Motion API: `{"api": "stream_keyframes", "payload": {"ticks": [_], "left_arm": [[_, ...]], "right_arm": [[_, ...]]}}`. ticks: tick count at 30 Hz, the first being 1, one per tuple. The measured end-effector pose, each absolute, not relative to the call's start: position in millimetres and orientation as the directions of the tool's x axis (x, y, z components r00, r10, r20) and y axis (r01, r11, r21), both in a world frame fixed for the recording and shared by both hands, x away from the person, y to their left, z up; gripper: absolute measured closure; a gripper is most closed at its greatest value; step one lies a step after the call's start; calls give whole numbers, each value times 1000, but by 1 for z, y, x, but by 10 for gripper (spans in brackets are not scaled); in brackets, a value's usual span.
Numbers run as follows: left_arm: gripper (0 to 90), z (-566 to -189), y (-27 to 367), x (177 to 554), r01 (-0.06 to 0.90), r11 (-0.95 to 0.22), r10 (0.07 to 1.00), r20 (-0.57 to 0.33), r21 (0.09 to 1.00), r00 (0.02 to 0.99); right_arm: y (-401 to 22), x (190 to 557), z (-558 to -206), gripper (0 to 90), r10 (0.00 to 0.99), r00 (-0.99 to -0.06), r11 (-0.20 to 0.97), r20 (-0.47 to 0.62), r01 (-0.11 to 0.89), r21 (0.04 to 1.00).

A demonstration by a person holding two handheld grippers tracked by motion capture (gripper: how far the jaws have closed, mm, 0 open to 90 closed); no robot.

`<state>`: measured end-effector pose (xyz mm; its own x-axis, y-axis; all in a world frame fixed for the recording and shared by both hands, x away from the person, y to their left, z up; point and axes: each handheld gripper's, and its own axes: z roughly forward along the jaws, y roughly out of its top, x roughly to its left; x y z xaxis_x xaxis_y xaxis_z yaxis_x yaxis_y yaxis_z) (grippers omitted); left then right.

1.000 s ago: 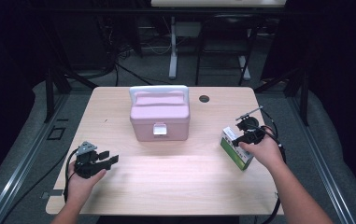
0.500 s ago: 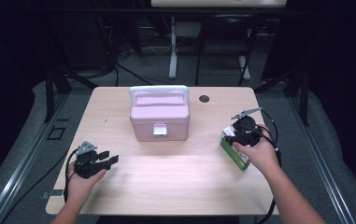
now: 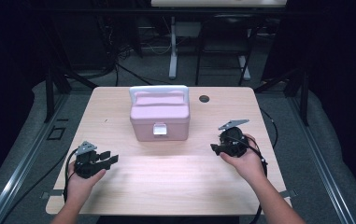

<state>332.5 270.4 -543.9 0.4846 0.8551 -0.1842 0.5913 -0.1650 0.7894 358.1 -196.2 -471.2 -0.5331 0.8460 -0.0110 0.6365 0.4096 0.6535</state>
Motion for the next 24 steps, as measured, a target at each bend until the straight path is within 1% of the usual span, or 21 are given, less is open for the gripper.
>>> {"api": "stream_keyframes", "payload": {"ticks": [4,8,11,14,18,24], "left_arm": [[549,-544,270,333,592,-165,856,-184,789,484],[591,-543,270,333,588,-171,850,-183,791,494],[599,-542,270,333,590,-169,847,-190,790,497],[603,-541,271,335,590,-162,845,-198,791,497],[614,-540,274,336,589,-156,849,-197,793,490],[620,-540,277,338,597,-161,854,-193,786,484]], "right_arm": [[-192,356,-479,535,841,-542,414,-8,634,653],[-189,354,-483,538,837,-548,408,5,630,660],[-188,353,-484,539,834,-552,400,21,630,666],[-184,350,-486,558,834,-552,390,24,618,683],[-178,347,-494,606,837,-546,368,43,619,695],[-174,350,-504,619,844,-532,340,68,629,699]]}}
